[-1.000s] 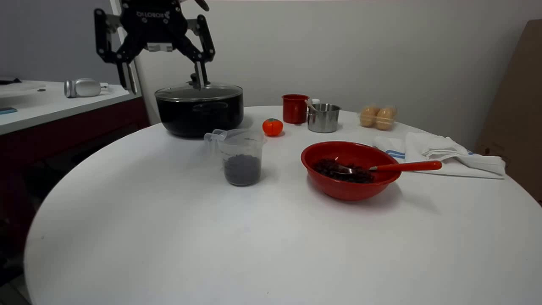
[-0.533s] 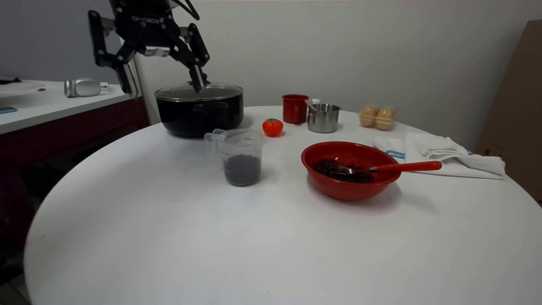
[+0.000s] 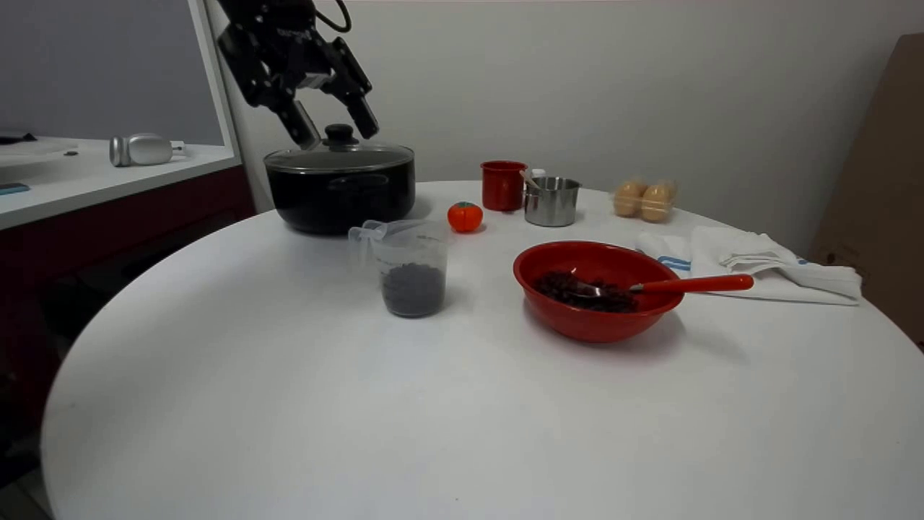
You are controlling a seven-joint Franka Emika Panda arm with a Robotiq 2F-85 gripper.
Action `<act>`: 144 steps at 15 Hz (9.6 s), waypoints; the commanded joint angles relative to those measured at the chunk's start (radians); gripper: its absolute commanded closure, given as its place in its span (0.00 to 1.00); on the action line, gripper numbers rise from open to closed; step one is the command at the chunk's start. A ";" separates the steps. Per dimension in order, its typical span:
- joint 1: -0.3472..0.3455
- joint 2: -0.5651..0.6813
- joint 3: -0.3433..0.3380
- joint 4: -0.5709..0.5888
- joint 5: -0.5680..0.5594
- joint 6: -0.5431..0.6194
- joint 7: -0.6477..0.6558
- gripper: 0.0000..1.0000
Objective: Pour all the beans in the jar into the red bowl
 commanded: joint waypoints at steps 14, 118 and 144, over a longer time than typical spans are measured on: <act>-0.090 0.206 -0.037 0.081 0.082 0.195 -0.160 0.00; -0.763 0.915 0.059 1.538 1.470 -1.187 -1.303 0.93; -0.915 1.025 0.251 1.585 1.705 -1.172 -1.099 0.93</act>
